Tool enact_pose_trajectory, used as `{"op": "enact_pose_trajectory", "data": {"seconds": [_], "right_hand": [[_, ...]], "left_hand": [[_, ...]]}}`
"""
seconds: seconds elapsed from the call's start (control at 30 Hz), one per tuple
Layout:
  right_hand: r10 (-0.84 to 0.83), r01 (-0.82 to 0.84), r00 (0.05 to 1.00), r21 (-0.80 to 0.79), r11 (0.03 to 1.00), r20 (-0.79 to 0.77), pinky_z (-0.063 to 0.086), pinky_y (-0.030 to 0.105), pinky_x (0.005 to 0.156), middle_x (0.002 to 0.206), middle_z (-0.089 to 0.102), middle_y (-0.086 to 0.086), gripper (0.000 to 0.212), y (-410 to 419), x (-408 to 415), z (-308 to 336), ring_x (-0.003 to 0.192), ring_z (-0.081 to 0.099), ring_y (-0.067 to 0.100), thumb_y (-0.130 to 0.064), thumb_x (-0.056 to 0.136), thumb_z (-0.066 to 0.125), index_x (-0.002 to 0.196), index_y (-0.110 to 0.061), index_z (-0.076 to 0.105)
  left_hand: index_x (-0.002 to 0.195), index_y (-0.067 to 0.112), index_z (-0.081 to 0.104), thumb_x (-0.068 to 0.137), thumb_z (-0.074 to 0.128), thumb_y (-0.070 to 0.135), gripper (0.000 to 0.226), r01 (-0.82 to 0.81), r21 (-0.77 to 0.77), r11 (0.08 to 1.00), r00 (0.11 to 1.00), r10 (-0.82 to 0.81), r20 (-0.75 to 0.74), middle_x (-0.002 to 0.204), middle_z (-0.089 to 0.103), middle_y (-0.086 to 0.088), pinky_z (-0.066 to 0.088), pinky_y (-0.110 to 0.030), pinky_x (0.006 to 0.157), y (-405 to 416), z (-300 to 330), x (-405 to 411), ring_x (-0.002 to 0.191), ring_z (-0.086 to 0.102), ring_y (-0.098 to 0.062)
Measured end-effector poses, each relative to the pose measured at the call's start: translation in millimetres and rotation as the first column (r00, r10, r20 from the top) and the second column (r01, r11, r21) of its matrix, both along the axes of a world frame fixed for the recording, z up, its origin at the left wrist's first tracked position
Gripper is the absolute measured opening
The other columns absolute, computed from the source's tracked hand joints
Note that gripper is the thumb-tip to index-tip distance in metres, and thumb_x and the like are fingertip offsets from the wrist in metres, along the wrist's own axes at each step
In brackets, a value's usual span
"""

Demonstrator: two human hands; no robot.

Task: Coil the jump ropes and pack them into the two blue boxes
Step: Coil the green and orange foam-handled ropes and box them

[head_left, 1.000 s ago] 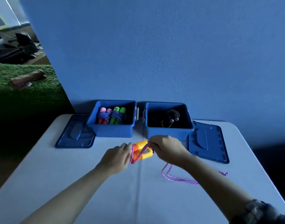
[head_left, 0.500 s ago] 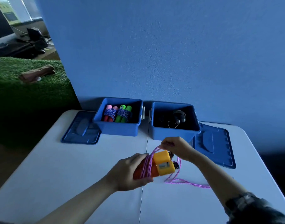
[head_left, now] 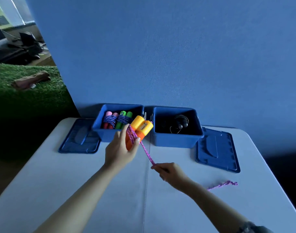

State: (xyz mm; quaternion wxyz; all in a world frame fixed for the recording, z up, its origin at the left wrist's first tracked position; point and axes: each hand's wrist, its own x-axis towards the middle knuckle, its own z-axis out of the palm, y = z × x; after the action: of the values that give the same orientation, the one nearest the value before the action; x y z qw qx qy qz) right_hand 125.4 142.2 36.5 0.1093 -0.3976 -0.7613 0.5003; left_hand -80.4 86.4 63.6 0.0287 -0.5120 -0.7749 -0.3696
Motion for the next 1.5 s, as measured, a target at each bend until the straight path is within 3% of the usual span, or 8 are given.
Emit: {"op": "enact_pose_trajectory", "data": {"seconds": [0.27,0.43,0.57,0.8,0.93,1.2,1.3,1.5], "right_hand": [[0.156,-0.223,0.964,0.331,0.917,0.217,0.034,0.03,0.058,0.063,0.047,-0.01,0.023,-25,4,25,0.062,0.041,0.011,-0.037,0.095,0.046,0.089,-0.02,0.06],[0.183,-0.225,0.973,0.403,0.887,0.141,0.044,0.032,0.069,0.079,0.056,-0.01,0.019,-13,5,53,0.072,0.049,0.011,-0.031,0.095,0.045,0.092,-0.02,0.061],[0.16,-0.197,0.98,0.458,0.867,0.119,0.047,0.037,0.072,0.086,0.065,-0.003,0.021,8,2,62,0.081,0.058,0.02,-0.032,0.092,0.045,0.086,-0.02,0.062],[0.096,-0.139,0.987,0.394,0.909,0.128,0.051,0.034,0.074,0.084,0.071,-0.001,0.016,51,8,47,0.078,0.062,0.014,-0.02,0.092,0.056,0.089,-0.012,0.07],[0.057,-0.093,0.991,0.318,0.943,0.12,0.049,0.027,0.074,0.083,0.07,-0.004,0.014,58,19,35,0.078,0.063,0.014,-0.017,0.092,0.058,0.089,-0.013,0.071],[0.028,-0.051,0.994,0.222,0.974,0.108,0.045,0.014,0.065,0.077,0.065,-0.009,0.02,60,20,18,0.066,0.057,-0.005,0.002,0.088,0.055,0.092,-0.008,0.072],[-0.034,0.023,0.985,0.063,0.998,0.168,0.034,0.009,0.047,0.055,0.049,-0.013,0.038,51,17,14,0.048,0.042,-0.005,0.015,0.085,0.043,0.065,-0.014,0.056],[-0.138,0.141,0.986,-0.027,0.99,0.096,0.033,0.023,0.051,0.05,0.044,-0.006,0.031,21,6,-8,0.046,0.037,0.008,-0.015,0.093,0.049,0.063,-0.021,0.056]], "left_hand": [[0.142,0.018,0.038,0.09,0.054,0.049,0.063,-0.136,-0.298,0.945,0.99,0.141,-0.007,0.115,0.053,-0.013,0.046,-0.036,0.07,4,-16,-21,0.097,0.061,-0.035],[0.14,0.025,0.038,0.073,0.022,0.064,0.079,0.054,-0.439,0.897,0.984,-0.121,-0.128,0.112,0.055,-0.005,0.046,-0.033,0.07,-10,-35,-16,0.091,0.063,-0.029],[0.135,0.031,0.036,0.076,0.036,0.058,0.065,0.235,-0.484,0.843,0.913,-0.362,-0.187,0.104,0.059,-0.003,0.052,-0.036,0.063,-23,-45,7,0.08,0.066,-0.028],[0.127,0.028,0.044,0.08,0.056,0.049,0.053,0.515,-0.397,0.76,0.786,-0.603,-0.137,0.099,0.061,0.003,0.049,-0.027,0.06,-43,-35,39,0.072,0.062,-0.019],[0.136,0.03,0.041,0.083,0.056,0.049,0.058,0.556,-0.298,0.776,0.808,-0.589,-0.025,0.108,0.06,0.007,0.051,-0.025,0.068,-48,-26,40,0.082,0.062,-0.012],[0.138,0.048,0.025,0.078,0.055,0.067,0.07,0.526,-0.226,0.82,0.85,-0.514,0.114,0.115,0.053,0.012,0.053,-0.026,0.075,-41,-15,45,0.091,0.059,-0.007],[0.138,0.054,0.023,0.072,0.054,0.076,0.076,0.471,-0.226,0.853,0.882,-0.451,0.138,0.108,0.051,0.013,0.052,-0.022,0.076,-32,-12,47,0.089,0.056,-0.004],[0.135,0.051,0.034,0.073,0.047,0.073,0.067,0.284,-0.116,0.952,0.946,-0.258,0.197,0.107,0.057,0.011,0.051,-0.026,0.074,-15,-15,47,0.09,0.058,-0.007]]}}
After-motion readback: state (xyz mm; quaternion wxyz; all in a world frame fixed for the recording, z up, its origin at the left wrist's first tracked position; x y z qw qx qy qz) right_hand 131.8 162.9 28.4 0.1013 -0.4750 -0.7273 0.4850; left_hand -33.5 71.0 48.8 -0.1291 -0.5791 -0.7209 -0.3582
